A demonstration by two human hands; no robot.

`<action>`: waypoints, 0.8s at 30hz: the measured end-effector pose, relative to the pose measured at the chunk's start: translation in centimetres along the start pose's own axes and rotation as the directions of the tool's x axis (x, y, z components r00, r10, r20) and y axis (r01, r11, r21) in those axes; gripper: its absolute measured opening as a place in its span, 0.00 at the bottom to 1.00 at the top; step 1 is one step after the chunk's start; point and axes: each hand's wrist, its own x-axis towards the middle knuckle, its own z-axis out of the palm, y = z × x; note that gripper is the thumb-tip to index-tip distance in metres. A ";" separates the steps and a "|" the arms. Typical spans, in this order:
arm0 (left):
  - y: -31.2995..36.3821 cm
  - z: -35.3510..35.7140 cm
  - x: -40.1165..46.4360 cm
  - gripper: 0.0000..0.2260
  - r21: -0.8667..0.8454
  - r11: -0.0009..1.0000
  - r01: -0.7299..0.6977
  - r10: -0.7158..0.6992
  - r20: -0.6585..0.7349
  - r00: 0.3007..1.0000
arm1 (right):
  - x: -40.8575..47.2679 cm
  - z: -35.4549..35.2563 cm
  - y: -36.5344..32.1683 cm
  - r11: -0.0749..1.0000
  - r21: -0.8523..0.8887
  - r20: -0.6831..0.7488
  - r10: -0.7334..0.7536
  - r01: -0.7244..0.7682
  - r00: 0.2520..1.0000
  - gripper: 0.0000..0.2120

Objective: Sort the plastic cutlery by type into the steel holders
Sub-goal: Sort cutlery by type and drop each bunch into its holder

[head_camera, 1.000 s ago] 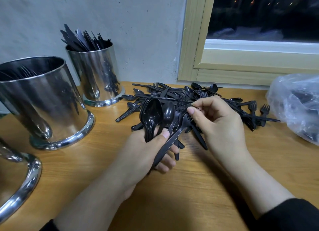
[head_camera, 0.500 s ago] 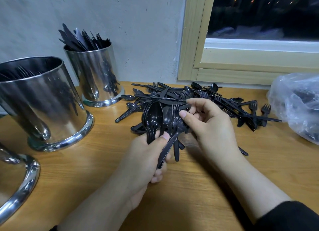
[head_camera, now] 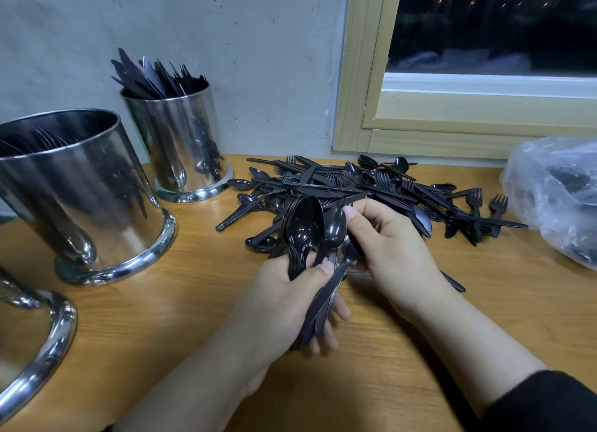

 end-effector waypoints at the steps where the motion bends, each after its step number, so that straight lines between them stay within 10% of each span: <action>1: -0.1 0.1 0.1 0.11 -0.018 1.000 0.013 -0.013 0.001 1.000 | 0.0 0.1 0.1 0.998 -0.053 -0.020 -0.018 0.017 1.000 0.15; 14: -0.7 -0.7 0.5 0.16 0.049 0.996 -0.077 0.087 -0.265 0.960 | 0.3 -0.3 -0.3 0.988 -0.152 -0.238 -0.054 0.018 0.970 0.14; 24: -0.6 -1.2 0.5 0.17 -0.131 0.988 -0.079 0.049 -0.214 0.976 | 0.2 -0.3 -0.4 0.999 -0.034 -0.221 -0.039 0.033 0.974 0.15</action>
